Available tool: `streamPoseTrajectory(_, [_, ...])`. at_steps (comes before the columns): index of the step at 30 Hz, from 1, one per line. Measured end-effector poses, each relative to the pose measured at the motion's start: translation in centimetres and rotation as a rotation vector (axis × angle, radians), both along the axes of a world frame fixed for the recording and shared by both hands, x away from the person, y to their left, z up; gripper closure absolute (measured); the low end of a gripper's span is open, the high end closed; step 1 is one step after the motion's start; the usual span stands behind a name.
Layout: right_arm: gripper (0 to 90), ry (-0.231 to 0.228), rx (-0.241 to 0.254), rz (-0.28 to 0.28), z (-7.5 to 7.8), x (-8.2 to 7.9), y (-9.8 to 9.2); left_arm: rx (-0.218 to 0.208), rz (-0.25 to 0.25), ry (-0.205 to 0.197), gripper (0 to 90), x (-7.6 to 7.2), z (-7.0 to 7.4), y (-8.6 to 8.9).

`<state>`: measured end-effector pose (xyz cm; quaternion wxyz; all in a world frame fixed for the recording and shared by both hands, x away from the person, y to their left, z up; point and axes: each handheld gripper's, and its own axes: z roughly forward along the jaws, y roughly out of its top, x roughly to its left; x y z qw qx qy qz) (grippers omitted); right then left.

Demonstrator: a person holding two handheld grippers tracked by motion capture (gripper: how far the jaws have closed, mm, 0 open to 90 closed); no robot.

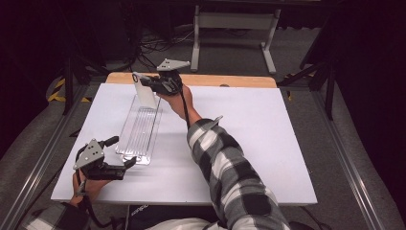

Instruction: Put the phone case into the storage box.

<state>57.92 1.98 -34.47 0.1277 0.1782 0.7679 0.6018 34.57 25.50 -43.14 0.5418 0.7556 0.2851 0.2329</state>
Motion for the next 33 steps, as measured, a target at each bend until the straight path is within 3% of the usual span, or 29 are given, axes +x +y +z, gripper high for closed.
streamPoseTrajectory(11, [80.5,0.033,-0.038,-0.022,-2.0,0.8,0.0,0.018,-0.009,-0.005,4.5,-0.2,0.0,-0.4])
streamPoseTrajectory(25, [80.3,0.038,-0.102,-0.042,-3.7,1.1,-0.6,0.030,-0.002,0.005,4.6,-0.4,-0.1,-0.3])
streamPoseTrajectory(33, [79.5,0.033,-0.100,-0.048,-4.3,1.1,-0.7,0.022,0.002,0.005,4.6,-0.3,-0.1,-0.3])
